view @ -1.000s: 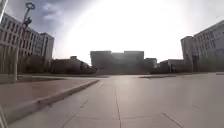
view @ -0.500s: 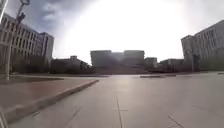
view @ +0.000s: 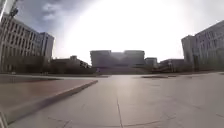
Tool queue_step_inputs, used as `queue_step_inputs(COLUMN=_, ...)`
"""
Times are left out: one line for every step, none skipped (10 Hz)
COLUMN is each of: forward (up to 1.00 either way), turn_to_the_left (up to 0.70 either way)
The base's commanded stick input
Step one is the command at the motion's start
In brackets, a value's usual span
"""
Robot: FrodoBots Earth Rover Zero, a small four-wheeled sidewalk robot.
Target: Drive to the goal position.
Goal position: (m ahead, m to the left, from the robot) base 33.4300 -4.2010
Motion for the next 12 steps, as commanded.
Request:
queue_step_inputs(forward=1.00, turn_to_the_left=0.00)
queue_step_inputs(forward=1.00, turn_to_the_left=0.00)
queue_step_inputs(forward=1.00, turn_to_the_left=0.00)
queue_step_inputs(forward=1.00, turn_to_the_left=0.00)
queue_step_inputs(forward=1.00, turn_to_the_left=0.00)
queue_step_inputs(forward=1.00, turn_to_the_left=0.00)
queue_step_inputs(forward=1.00, turn_to_the_left=0.00)
queue_step_inputs(forward=1.00, turn_to_the_left=0.00)
queue_step_inputs(forward=1.00, turn_to_the_left=0.00)
queue_step_inputs(forward=1.00, turn_to_the_left=0.00)
queue_step_inputs(forward=1.00, turn_to_the_left=0.00)
queue_step_inputs(forward=1.00, turn_to_the_left=0.00)
